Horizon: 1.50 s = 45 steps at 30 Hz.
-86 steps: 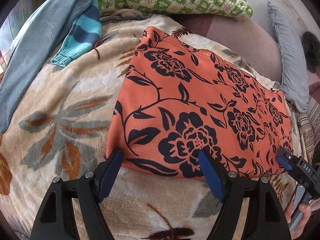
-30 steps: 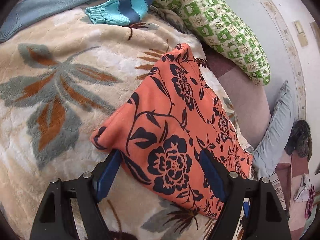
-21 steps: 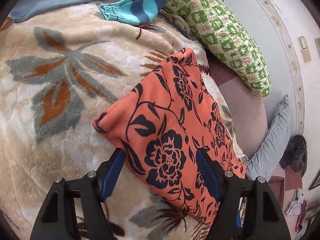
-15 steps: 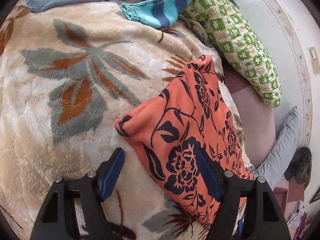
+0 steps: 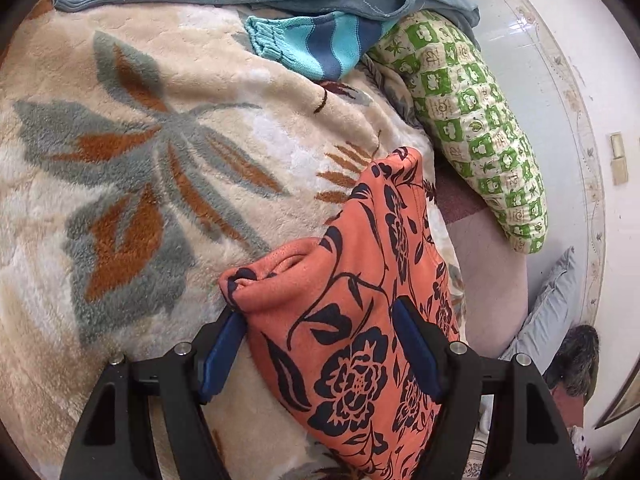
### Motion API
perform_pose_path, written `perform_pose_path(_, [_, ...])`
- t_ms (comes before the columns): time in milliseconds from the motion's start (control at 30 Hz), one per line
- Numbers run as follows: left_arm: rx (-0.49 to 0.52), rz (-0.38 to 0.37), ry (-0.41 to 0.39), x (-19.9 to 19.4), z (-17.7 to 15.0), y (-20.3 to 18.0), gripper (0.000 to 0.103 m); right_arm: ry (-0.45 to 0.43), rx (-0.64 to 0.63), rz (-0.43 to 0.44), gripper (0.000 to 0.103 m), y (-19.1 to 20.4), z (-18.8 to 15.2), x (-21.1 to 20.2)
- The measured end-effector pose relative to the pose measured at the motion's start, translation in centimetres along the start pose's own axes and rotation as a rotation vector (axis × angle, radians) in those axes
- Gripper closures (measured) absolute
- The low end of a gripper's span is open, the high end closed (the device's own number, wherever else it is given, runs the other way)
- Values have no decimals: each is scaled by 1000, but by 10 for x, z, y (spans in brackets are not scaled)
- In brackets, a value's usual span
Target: Fold small clothes
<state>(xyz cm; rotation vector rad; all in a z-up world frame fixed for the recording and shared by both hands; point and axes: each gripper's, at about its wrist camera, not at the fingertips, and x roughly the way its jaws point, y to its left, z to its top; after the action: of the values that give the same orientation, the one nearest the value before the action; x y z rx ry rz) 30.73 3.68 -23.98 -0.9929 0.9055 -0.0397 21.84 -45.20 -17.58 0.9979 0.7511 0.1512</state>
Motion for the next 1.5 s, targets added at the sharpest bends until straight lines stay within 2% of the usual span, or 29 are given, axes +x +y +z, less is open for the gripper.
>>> perform_pose_path(167, [-15, -91, -7, 7, 3, -2, 29, 3, -25, -3, 28, 3, -3, 4])
perform_pose_path(233, [-4, -152, 3, 8, -1, -6, 34, 3, -51, 5, 28, 7, -5, 6])
perform_pose_path(300, [62, -163, -11, 5, -7, -15, 58, 6, -88, 9, 30, 12, -8, 10])
perform_pose_path(333, [105, -159, -15, 4, -10, -21, 66, 12, -103, 10, 31, 15, -10, 13])
perform_pose_path(367, [147, -151, -16, 3, -12, -26, 77, 26, -119, 7, 38, 17, -12, 17])
perform_pose_path(400, [180, -137, -21, 3, -12, -32, 79, 45, -135, -1, 46, 20, -15, 22])
perform_pose_path(467, [218, -107, -23, 2, -12, -40, 83, 80, -162, -39, 55, 22, -21, 32])
perform_pose_path(600, [278, -72, -29, -5, -16, -57, 86, 151, -163, -129, 57, 13, -28, 52])
perform_pose_path(700, [354, -94, -42, -18, -26, -82, 87, 259, -59, -200, 60, -16, -31, 70])
perform_pose_path(767, [433, -99, -48, -27, -38, -107, 87, 268, 37, -163, 69, -33, -26, 70])
perform_pose_path(833, [501, -125, -42, -35, -52, -134, 87, 275, 118, -117, 70, -45, -21, 64])
perform_pose_path(967, [649, -169, -9, -42, -93, -187, 87, 212, 152, -99, 70, -54, -9, 44])
perform_pose_path(1067, [767, -184, 42, -32, -135, -223, 88, 102, 111, -96, 66, -53, 8, 14])
perform_pose_path(1167, [855, -200, 124, -7, -183, -244, 88, -4, 148, -62, 66, -65, 30, -21])
perform_pose_path(1300, [924, -175, 254, 47, -250, -248, 88, -122, 250, -47, 67, -97, 51, -59])
perform_pose_path(1400, [983, -75, 344, 93, -295, -236, 88, -173, 319, -56, 66, -122, 60, -80])
perform_pose_path(1433, [997, -40, 361, 102, -305, -230, 88, -182, 340, -54, 66, -129, 63, -85])
perform_pose_path(1500, [1026, -37, 351, 100, -315, -225, 88, -195, 379, -52, 66, -141, 66, -93])
